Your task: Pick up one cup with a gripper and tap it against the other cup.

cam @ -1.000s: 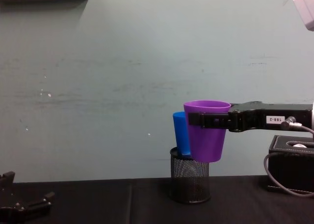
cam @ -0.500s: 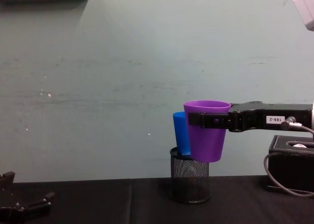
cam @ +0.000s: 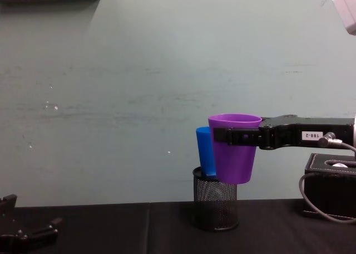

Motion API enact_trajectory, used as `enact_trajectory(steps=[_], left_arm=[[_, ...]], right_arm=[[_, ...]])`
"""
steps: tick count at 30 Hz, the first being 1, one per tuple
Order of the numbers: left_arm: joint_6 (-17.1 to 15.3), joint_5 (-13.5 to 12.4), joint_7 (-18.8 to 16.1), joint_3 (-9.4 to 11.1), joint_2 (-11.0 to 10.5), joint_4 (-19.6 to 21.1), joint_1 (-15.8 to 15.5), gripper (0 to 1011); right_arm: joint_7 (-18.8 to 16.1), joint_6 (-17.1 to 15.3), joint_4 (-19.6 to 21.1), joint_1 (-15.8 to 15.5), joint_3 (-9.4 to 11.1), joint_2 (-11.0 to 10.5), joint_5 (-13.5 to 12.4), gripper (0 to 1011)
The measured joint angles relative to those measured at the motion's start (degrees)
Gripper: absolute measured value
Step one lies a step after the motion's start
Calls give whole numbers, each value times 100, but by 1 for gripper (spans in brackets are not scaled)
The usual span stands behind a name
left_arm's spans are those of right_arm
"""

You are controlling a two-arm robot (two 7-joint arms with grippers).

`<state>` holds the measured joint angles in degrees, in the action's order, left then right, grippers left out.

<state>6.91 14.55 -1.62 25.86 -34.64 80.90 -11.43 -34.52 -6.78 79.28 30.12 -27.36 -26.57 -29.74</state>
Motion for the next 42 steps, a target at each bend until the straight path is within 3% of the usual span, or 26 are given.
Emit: enact_trajectory(steps=[42], left_arm=[[0,0,0,0,0,0,0,1012]], right_arm=[[0,0,0,0,0,0,0,724]])
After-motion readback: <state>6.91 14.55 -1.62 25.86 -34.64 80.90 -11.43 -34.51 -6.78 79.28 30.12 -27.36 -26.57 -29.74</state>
